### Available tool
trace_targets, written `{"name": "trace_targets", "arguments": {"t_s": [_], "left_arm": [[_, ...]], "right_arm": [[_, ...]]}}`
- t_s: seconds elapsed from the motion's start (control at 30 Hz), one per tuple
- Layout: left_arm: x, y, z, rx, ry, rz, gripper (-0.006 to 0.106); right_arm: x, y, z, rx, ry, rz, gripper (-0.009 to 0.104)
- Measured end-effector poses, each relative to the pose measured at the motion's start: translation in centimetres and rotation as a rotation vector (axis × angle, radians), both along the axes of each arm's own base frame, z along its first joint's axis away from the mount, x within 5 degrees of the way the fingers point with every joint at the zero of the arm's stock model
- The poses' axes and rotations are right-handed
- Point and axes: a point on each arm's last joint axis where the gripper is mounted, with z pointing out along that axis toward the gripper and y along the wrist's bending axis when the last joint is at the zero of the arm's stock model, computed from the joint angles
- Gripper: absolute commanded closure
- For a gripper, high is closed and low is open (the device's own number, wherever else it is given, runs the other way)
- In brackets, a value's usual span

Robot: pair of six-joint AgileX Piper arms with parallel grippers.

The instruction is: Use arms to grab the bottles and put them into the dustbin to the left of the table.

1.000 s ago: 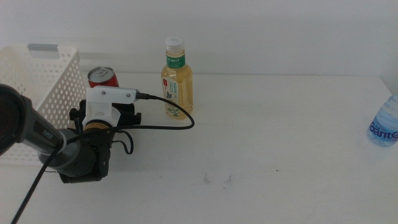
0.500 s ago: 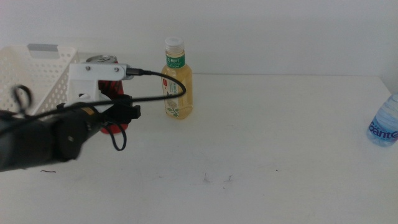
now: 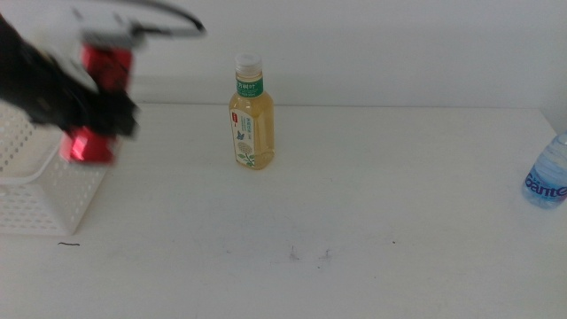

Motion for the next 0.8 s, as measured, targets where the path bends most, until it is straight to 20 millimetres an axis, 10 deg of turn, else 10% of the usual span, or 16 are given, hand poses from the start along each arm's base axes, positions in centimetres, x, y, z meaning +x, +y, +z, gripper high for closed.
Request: {"name": "trace_targets", "arguments": {"t_s": [0.2,0.6,0.8], "left_arm": [[3.8,6.7,4.1,0.127,0.043,0.088,0.102],[10.3,14.9,-3.2,0.174,0.229,0.174,0.097],[11.7,15.5,-6.9,0.173,0.287,0.168,0.046]], "right_arm": [[0.0,0.0,0.0,0.0,0.0,0.0,0.008],[0.0,0.0,0.0,0.0,0.0,0.0,0.008],[0.0,0.0,0.0,0.0,0.0,0.0,0.008]]}}
